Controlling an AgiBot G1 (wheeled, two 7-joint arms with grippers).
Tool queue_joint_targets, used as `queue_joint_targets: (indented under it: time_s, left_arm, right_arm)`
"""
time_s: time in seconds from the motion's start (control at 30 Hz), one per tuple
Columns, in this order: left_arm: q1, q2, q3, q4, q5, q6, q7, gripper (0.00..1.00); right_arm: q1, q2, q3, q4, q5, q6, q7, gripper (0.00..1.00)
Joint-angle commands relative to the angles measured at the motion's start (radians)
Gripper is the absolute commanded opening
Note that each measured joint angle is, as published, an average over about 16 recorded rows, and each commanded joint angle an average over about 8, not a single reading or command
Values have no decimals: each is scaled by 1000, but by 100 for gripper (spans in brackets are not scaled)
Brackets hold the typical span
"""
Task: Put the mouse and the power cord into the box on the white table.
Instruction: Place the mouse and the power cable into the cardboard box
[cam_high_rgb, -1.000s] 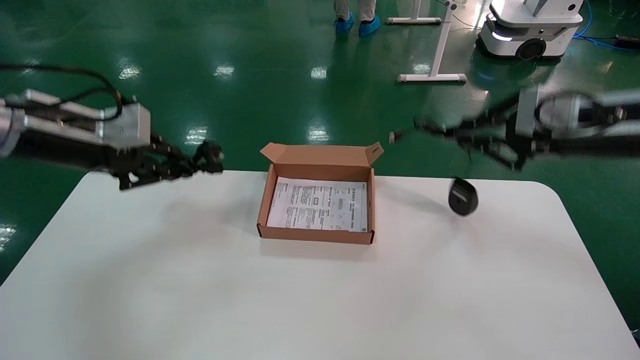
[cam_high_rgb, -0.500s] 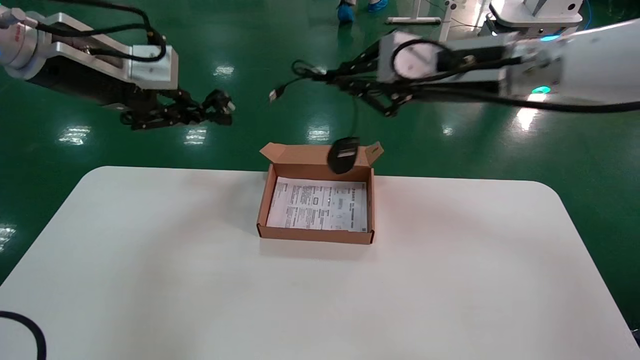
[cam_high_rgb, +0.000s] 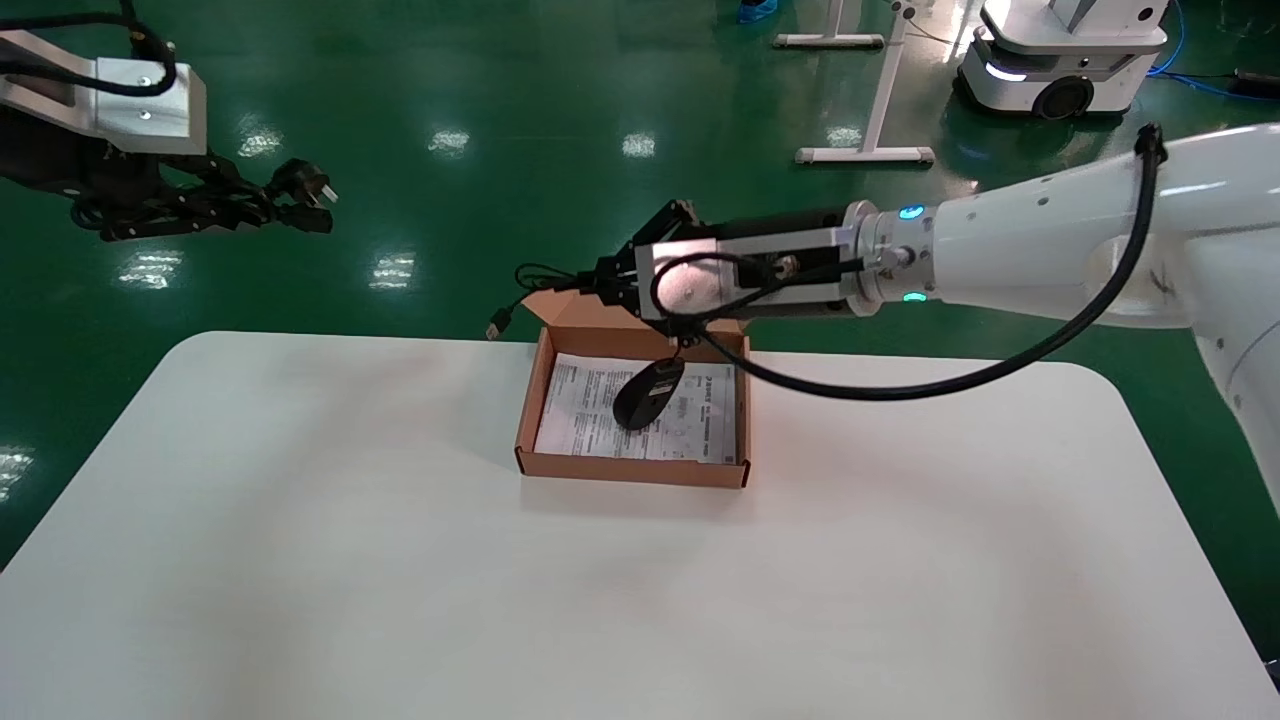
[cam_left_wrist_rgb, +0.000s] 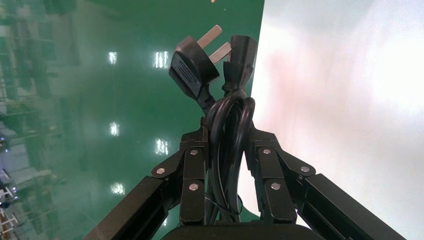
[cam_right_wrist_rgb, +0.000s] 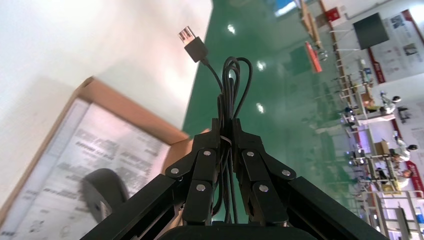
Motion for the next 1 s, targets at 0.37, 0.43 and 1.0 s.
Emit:
queue_joint_targets:
  time_s: [0.37,0.43,1.0]
  left_arm:
    - [-1,-3,-4,18,-5,-1,12,0]
    - [-2,-4,-4,21,-5,1,13,0]
    - [-9,-8,-4,29,-6,8,10,0]
  right_arm:
    - [-70,-5,-53,27,-31,38,-37,0]
    - [-77,-5,-61,28,-34,44,-41,0]
    - [-128,-15,-133,80,-35,123,20,52]
